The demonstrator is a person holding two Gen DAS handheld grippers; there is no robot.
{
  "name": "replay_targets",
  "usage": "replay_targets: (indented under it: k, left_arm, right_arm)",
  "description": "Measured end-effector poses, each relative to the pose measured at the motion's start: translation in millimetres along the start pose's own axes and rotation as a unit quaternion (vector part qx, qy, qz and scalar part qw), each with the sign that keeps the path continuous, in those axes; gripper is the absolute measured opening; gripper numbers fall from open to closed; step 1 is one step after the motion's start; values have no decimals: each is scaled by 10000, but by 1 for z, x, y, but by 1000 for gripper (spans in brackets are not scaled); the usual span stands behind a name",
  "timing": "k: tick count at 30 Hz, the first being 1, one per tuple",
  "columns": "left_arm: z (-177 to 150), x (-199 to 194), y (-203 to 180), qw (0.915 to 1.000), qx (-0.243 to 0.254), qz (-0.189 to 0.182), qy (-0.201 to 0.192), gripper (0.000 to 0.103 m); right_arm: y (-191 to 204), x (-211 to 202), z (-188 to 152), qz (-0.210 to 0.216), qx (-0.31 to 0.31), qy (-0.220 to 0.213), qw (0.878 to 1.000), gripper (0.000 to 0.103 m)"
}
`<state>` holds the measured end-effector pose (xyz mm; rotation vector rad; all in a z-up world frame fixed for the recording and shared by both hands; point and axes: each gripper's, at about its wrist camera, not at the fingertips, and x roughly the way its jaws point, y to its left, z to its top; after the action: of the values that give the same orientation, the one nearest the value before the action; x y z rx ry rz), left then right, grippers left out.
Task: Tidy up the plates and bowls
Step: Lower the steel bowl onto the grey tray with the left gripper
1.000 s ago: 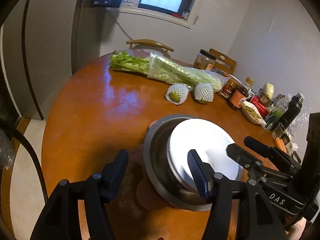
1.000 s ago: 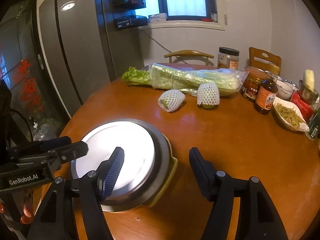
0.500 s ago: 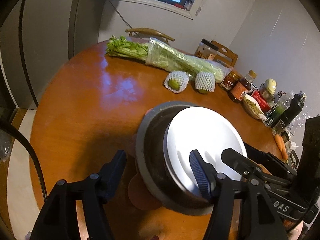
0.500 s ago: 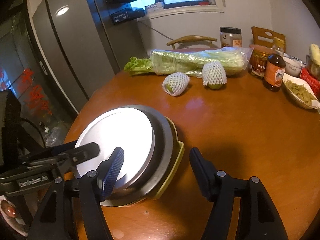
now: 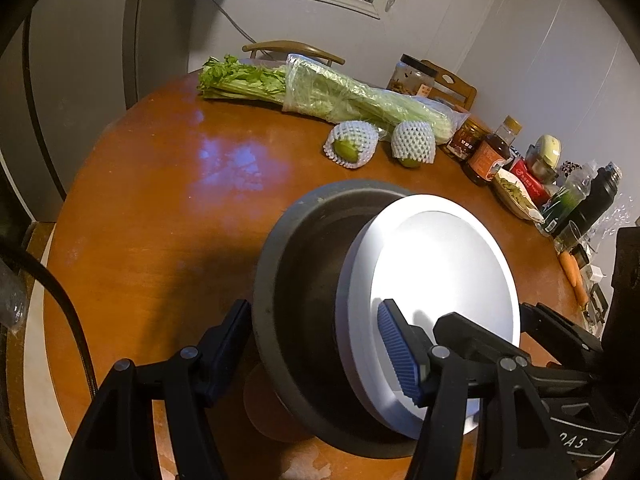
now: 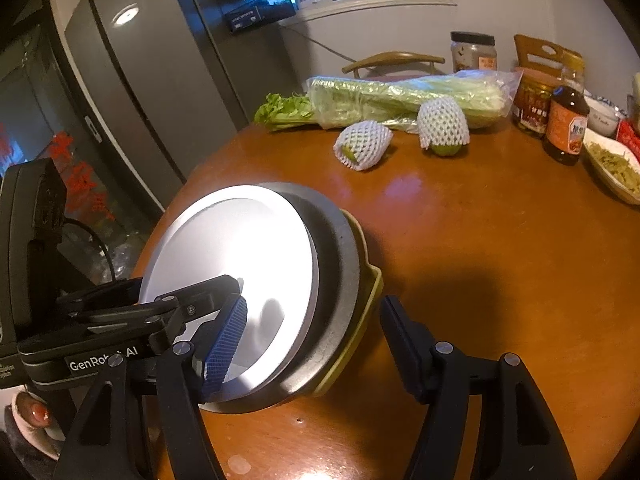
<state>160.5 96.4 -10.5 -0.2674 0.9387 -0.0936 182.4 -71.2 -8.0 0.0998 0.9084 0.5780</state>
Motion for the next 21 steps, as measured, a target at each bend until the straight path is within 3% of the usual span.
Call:
replay_targets:
  k: [21]
  left_arm:
    - [1,7,-3,9999,-36,-126,102,62]
  right_arm:
    - [-7,3,-2,166,40,-29,9999,69]
